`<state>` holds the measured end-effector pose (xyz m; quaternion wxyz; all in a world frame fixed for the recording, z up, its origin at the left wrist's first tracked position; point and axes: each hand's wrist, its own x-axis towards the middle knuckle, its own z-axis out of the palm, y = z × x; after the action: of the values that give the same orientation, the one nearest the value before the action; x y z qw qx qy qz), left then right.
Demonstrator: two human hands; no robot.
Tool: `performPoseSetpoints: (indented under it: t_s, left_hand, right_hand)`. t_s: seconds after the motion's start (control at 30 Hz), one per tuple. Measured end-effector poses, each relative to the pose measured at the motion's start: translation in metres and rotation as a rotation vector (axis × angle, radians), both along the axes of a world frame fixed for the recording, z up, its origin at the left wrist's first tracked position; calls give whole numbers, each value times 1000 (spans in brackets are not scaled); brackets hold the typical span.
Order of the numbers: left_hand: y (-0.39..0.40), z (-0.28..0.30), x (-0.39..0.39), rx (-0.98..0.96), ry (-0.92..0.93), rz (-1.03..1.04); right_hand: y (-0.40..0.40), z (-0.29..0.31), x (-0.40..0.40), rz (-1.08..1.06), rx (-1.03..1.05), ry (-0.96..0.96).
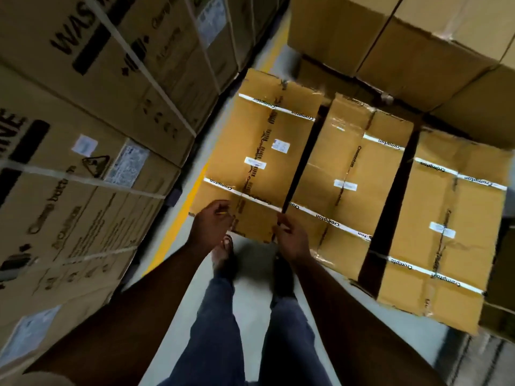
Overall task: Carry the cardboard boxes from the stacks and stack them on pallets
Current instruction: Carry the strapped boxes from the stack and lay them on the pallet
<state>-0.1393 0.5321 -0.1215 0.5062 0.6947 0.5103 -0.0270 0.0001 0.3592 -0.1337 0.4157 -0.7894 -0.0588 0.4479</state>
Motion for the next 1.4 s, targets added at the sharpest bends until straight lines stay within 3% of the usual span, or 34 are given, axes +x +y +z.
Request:
performPoseSetpoints:
  t_s: [0.1,0.23,0.3,0.43,0.53,0.67,0.73,0.83,1.0,1.1,1.27,1.4]
  left_hand:
    - [44,-64,8,30,131,-93]
    - [95,-135,0,96,365,-227]
    - [118,-162,-7,7,442,-197]
    - [151,-186,-13,-348,291,45]
    - [168,-204,-16,-404,247,102]
    - [183,-227,-20,-489,155,20]
    - [184,-227,-17,-510,90,21]
    - [184,-228,-17,-501,27,15]
    - [172,-154,-10,-478,-30,60]
    - [166,-102,-32,-469,-62,73]
    - [141,-16,-88,-365,-89,73]
    - [95,37,-138,-301,-134,104]
  right_hand:
    - [26,-62,-3,-39,-50,45]
    - [43,-157,-22,-66,-80,-51]
    - [61,-152,-24,-127,-152,-98]
    - [96,-126,-27,-95,-423,-113]
    - [102,-134,-19,-96,-515,-132]
    - [105,-144,3,-165,-580,-95]
    - [105,-147,11,-199,-567,-44]
    - [103,-148,16,-333,-384,58]
    - [94,-106,-7,-438,-157,-23]
    - [74,-57,-31,-399,-99,-88]
    - [39,27,-77,-446,-32,-11]
    - [-1,76,-107,-360,75,87]
